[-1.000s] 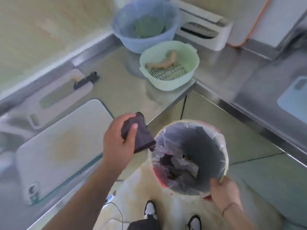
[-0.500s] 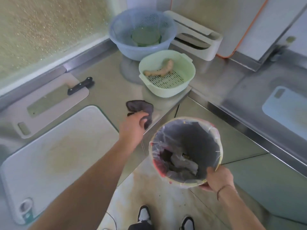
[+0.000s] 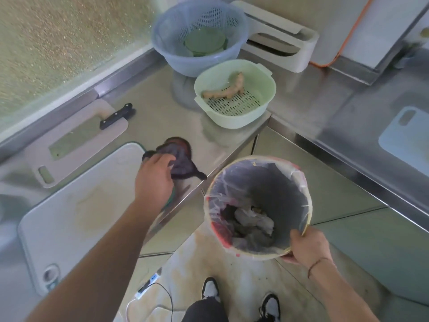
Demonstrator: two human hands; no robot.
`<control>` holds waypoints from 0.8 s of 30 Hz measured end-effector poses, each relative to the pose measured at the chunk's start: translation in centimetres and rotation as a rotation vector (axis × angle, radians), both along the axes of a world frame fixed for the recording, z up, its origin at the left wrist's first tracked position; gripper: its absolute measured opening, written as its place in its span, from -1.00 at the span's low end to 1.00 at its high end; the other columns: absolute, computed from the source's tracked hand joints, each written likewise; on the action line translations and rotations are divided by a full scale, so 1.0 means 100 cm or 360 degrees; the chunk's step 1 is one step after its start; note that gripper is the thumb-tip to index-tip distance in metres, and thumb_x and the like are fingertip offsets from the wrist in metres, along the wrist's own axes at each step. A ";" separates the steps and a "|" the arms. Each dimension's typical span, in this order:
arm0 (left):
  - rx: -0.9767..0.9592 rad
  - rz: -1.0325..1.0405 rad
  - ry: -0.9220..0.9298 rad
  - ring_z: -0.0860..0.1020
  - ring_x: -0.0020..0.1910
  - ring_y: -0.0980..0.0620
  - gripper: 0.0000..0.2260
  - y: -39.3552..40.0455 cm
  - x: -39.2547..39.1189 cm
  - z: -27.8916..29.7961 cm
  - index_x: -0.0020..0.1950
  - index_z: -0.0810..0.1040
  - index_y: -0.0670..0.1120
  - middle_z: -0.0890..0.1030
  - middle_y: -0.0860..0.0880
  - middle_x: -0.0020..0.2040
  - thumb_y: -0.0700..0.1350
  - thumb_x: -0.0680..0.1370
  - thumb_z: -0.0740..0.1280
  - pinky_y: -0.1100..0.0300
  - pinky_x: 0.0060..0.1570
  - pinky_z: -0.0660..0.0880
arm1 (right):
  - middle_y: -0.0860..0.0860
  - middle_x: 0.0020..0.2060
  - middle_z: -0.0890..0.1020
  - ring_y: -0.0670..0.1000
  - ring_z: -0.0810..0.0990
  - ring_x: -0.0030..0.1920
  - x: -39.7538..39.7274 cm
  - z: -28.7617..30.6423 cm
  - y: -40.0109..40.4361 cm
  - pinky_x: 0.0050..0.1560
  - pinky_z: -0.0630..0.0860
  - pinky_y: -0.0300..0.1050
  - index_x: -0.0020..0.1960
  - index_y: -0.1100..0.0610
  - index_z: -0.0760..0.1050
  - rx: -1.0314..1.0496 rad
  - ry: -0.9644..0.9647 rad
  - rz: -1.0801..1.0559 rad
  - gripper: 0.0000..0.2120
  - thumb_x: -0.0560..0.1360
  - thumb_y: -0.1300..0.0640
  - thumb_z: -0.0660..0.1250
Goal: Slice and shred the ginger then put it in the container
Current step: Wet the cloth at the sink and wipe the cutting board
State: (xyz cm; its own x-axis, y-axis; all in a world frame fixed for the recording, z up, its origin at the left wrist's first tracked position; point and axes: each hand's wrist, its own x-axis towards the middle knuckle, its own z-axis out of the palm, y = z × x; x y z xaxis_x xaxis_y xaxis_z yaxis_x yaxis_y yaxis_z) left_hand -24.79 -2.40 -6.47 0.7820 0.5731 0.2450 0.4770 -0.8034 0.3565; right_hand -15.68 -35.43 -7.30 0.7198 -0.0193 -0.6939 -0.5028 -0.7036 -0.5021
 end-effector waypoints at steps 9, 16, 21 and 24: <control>-0.0510 -0.0492 -0.0146 0.60 -0.16 -0.02 -0.79 -0.172 -0.038 -0.034 0.06 0.55 0.05 0.61 0.04 -0.05 -0.13 0.55 0.16 0.13 -0.22 0.55 | 0.24 -0.14 0.62 0.12 0.66 -0.48 -0.003 0.003 -0.012 -0.53 0.55 -0.15 -0.06 0.24 0.48 -0.0012 -0.0016 0.0128 -0.86 0.54 0.21 0.18; -0.0356 0.0346 -0.0987 0.39 -0.04 0.26 -0.88 -0.122 -0.007 0.020 0.10 0.52 -0.29 0.44 -0.11 0.05 -0.28 0.63 0.24 0.55 0.13 0.25 | 0.23 -0.17 0.61 0.10 0.65 -0.51 -0.017 0.015 -0.033 -0.58 0.50 -0.18 -0.15 0.24 0.45 -0.0062 -0.0010 0.0298 -0.85 0.55 0.23 0.17; -0.0353 0.0474 -0.0593 0.50 0.08 -0.16 -0.84 -0.002 0.021 0.022 0.12 0.58 -0.22 0.50 -0.23 0.12 -0.35 0.56 0.34 0.20 0.10 0.36 | 0.24 -0.21 0.60 0.14 0.65 -0.51 -0.017 0.028 -0.025 -0.55 0.56 -0.12 -0.20 0.25 0.46 -0.0031 -0.0068 0.0292 -0.84 0.53 0.24 0.22; -0.0398 0.0560 -0.0361 0.50 0.10 -0.25 -0.86 0.048 0.033 0.017 0.12 0.60 -0.14 0.48 -0.16 0.09 -0.28 0.58 0.33 0.05 0.13 0.43 | 0.25 -0.22 0.62 0.15 0.64 -0.52 -0.009 0.030 -0.011 -0.58 0.52 -0.16 -0.17 0.27 0.47 -0.0047 -0.0079 0.0292 -0.83 0.54 0.22 0.19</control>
